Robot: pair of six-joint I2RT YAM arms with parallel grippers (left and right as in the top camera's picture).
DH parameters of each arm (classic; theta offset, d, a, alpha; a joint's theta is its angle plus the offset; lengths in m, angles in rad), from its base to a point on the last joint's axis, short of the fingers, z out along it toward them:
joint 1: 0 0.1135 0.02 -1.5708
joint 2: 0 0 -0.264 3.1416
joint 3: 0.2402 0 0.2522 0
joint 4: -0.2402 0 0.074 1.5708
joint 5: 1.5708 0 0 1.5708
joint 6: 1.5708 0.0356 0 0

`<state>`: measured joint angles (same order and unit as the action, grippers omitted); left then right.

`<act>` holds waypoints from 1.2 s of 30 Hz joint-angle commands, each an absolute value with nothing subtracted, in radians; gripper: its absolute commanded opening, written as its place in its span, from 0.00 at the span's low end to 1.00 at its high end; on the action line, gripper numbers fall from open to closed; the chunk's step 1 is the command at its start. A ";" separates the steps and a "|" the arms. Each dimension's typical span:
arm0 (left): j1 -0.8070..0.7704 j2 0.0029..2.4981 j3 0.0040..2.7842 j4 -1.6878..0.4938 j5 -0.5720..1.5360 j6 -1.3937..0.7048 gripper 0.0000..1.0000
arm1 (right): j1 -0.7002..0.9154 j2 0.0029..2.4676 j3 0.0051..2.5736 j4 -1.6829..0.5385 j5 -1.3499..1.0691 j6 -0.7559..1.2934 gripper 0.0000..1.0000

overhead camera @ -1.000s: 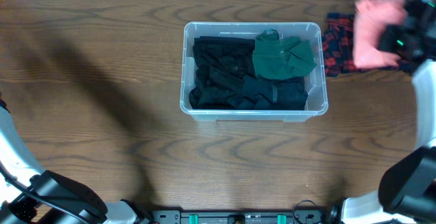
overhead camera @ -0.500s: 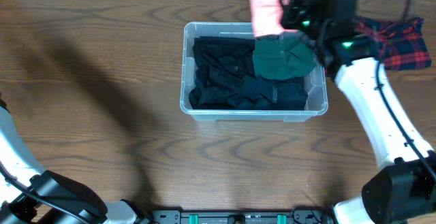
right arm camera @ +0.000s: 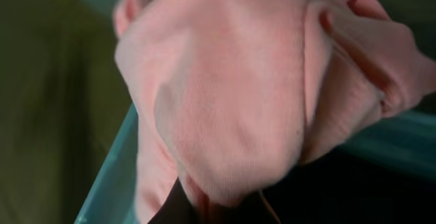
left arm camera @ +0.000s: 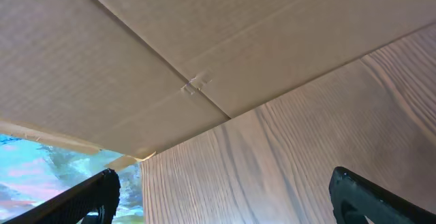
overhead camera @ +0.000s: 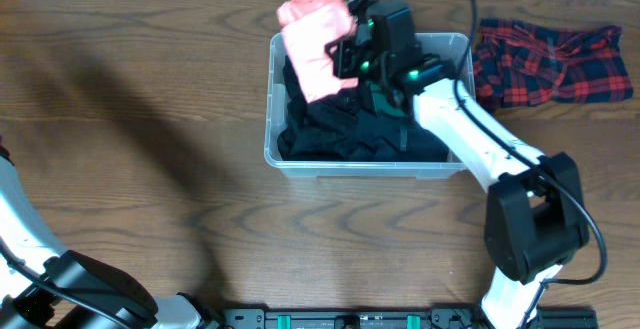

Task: Pack container
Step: 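Lower the pink garment into the bin's left side and release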

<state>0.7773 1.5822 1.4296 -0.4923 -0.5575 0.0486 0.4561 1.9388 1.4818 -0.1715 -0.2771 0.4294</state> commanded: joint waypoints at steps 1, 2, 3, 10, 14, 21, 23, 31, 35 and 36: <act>0.780 1.571 1.417 -0.493 -0.572 0.043 0.98 | 0.486 1.932 1.505 -0.169 -0.319 0.441 0.01; 0.780 1.571 1.417 -0.493 -0.572 0.043 0.98 | 0.491 1.932 1.505 -0.168 -0.319 0.441 0.01; 0.780 1.571 1.417 -0.493 -0.572 0.043 0.98 | 0.493 1.930 1.505 -0.168 -0.319 0.441 0.01; 0.780 1.571 1.417 -0.493 -0.572 0.043 0.98 | 0.481 1.928 1.505 -0.201 -0.314 0.547 0.01; 0.780 1.571 1.417 -0.493 -0.572 0.043 0.98 | 0.451 1.926 1.505 -0.228 -0.314 0.643 0.01; 0.780 1.571 1.417 -0.493 -0.572 0.043 0.98 | 0.405 1.902 1.576 -0.388 -0.275 0.687 0.01; 0.781 1.571 1.417 -0.493 -0.572 0.043 0.98 | 0.406 1.902 1.616 -0.481 -0.231 0.686 0.01; 0.780 1.571 1.417 -0.493 -0.572 0.043 0.98 | 0.456 1.902 1.641 -0.671 -0.175 0.702 0.01; 0.780 1.571 1.417 -0.493 -0.572 0.043 0.98 | 0.460 1.902 1.641 -0.670 -0.174 0.699 0.01; 0.780 1.571 1.417 -0.493 -0.573 0.043 0.98 | 0.461 1.902 1.641 -0.670 -0.181 0.699 0.01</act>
<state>0.7773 1.5822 1.4296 -0.4927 -0.5575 0.0486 0.4526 1.9289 1.6226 -0.6693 -0.1883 0.6853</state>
